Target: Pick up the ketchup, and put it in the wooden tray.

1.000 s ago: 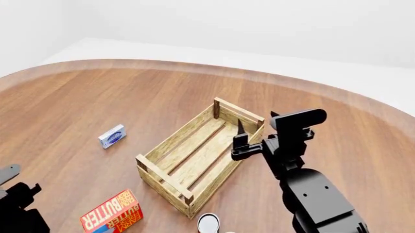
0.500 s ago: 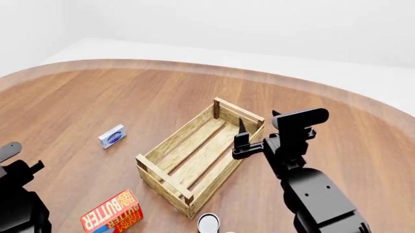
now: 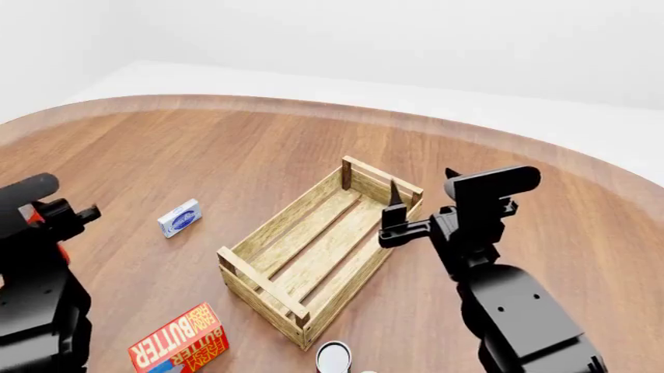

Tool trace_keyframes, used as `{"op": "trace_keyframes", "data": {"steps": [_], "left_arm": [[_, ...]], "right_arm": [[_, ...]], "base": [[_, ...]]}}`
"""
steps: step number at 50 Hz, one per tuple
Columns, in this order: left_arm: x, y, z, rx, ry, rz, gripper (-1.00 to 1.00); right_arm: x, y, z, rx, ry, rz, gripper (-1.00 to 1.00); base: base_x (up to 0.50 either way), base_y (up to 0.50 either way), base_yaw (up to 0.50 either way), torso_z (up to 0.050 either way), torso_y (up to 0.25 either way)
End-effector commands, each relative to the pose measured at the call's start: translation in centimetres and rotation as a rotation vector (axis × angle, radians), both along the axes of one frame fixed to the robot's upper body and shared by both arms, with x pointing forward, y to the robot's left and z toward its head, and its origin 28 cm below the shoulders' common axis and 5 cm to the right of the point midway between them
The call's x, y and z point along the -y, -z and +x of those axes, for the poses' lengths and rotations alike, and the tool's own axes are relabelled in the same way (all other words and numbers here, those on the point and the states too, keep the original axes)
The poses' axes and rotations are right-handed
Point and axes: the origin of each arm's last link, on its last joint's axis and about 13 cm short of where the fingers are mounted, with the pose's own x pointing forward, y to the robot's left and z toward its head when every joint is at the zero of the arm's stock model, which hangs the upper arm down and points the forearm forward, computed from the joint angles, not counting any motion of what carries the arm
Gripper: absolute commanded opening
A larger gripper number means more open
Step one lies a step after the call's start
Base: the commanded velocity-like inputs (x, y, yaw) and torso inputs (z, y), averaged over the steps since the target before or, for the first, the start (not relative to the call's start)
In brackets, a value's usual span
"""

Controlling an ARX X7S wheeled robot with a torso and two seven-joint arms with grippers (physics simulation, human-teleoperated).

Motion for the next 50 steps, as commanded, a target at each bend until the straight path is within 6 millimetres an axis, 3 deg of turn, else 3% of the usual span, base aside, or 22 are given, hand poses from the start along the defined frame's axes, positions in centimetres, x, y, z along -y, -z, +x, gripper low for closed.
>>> {"op": "trace_keyframes", "data": {"steps": [1, 29, 50], "left_arm": [[2.4, -2.9, 1.9, 0.051, 0.164, 0.012, -1.00], [11.7, -5.0, 7.8, 0.059, 0.638, 0.053, -1.00], [16.2, -5.8, 8.3, 0.077, 0.828, 0.031, -1.00]], "right_arm": [[0.6, -0.8, -0.3, 0.023, 0.026, -0.005, 1.00], [2.4, -1.9, -1.9, 0.075, 0.119, 0.006, 1.00], [3.5, -2.0, -3.7, 0.077, 0.199, 0.010, 1.00]], "base": [[0.00, 0.00, 0.00, 0.000, 0.000], [0.00, 0.00, 0.00, 0.000, 0.001], [0.00, 0.00, 0.00, 0.000, 0.000]]}}
